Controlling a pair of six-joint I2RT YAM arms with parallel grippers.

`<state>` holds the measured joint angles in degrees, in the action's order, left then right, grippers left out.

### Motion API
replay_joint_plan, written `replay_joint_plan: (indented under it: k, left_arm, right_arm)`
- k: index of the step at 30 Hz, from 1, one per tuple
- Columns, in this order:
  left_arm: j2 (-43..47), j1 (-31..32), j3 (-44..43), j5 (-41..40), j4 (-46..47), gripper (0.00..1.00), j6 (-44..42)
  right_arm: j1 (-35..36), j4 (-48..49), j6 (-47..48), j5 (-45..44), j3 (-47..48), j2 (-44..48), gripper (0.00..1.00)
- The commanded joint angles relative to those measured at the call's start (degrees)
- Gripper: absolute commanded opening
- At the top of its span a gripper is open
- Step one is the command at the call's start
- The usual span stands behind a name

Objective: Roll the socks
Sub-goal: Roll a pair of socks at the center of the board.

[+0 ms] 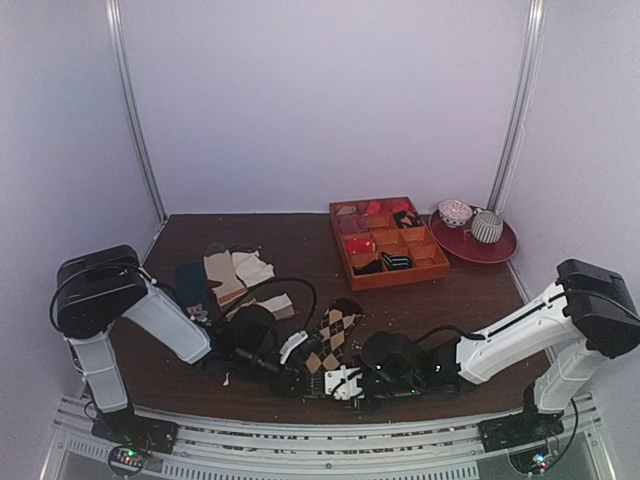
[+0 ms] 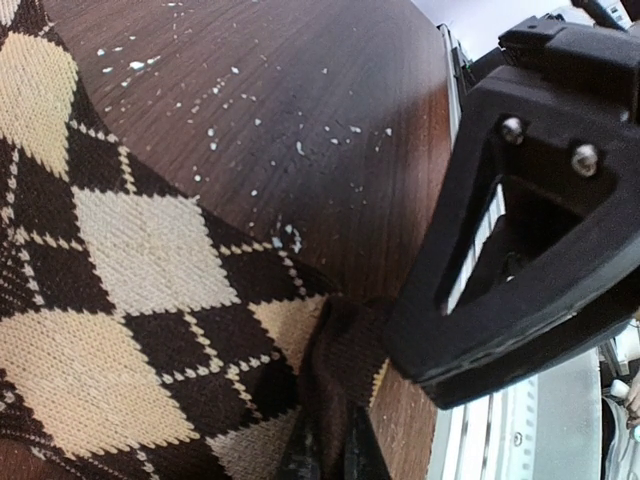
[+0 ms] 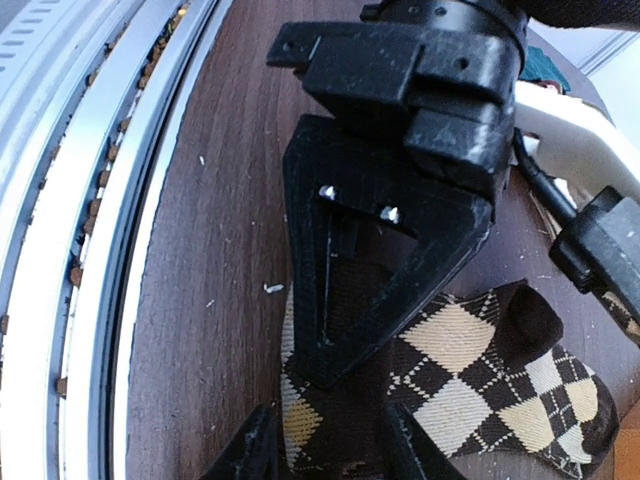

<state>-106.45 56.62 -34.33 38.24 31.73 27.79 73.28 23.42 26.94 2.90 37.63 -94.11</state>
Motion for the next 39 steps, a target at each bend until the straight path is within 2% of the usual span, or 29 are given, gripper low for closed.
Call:
replay_joint_plan:
  k: [1,8,12,15,16,17,18,20,24,26,27,30,32,33,35,39]
  left_arm:
    - [-3.50,0.42,3.59,-1.59,-11.43,0.00,0.73]
    - [-2.97,0.42,4.16,-1.50,-11.46,0.00,0.51]
    - [-2.97,0.42,3.87,-1.11,-11.19,0.00,0.50]
    - [-2.47,0.42,4.02,-0.80,-10.43,0.00,-0.26]
    - [-1.86,0.42,4.12,-0.96,-10.22,0.04,-0.50]
    - [-1.05,0.42,4.16,-1.38,-10.35,0.16,-1.11]
    - [0.08,0.42,4.21,-2.13,-10.63,0.23,-1.85]
    - [3.01,0.34,4.32,-3.79,-11.24,0.31,-3.66]
    - [9.13,0.25,3.80,-8.63,-15.28,0.50,-8.68]
    - [11.96,0.16,3.86,-10.70,-16.72,0.66,-11.13]
    - [13.31,0.16,4.33,-11.56,-16.62,0.71,-12.26]
    - [18.38,0.16,6.75,-14.71,-14.04,0.80,-15.10]
    - [21.70,0.18,9.55,-17.87,-10.05,0.85,-16.07]
    - [23.35,0.25,10.94,-19.80,-7.98,0.91,-16.47]
    - [27.38,0.24,14.52,-23.21,-1.70,0.98,-17.08]
    - [35.26,0.76,22.56,-26.18,14.94,0.98,-20.66]
  right_arm:
    - [0.45,-3.38,0.79,0.31,2.16,-2.73,0.36]
    - [0.45,-2.54,-1.83,-3.66,1.77,-5.11,0.35]
    - [0.40,-6.05,-2.27,-4.48,3.70,-8.28,0.35]
    - [0.38,-7.74,-3.71,-4.31,4.14,-9.54,0.26]
    - [0.25,-8.19,-4.74,-4.30,4.18,-9.82,0.20]
    - [0.10,-8.99,-5.97,-4.15,4.15,-10.02,0.16]
    - [-0.20,-10.06,-7.11,-3.61,4.19,-10.23,0.12]
    - [-0.71,-11.36,-10.14,-2.84,3.53,-10.29,0.07]
    - [-1.39,-11.71,-14.73,0.42,1.13,-8.98,0.04]
    - [-2.39,-12.12,-17.73,4.33,0.95,-8.54,0.04]
    - [-3.44,-12.69,-19.29,8.89,1.20,-8.59,0.04]
    - [-6.90,-15.30,-23.37,19.73,3.36,-9.49,0.04]
    - [-9.63,-17.92,-25.65,27.94,5.01,-11.47,0.04]
    - [-11.50,-19.40,-26.73,31.76,5.84,-12.75,0.04]
    - [-13.67,-23.37,-28.70,36.61,7.49,-15.15,0.04]
    - [-17.18,-26.44,-32.60,44.57,9.08,-18.59,0.04]
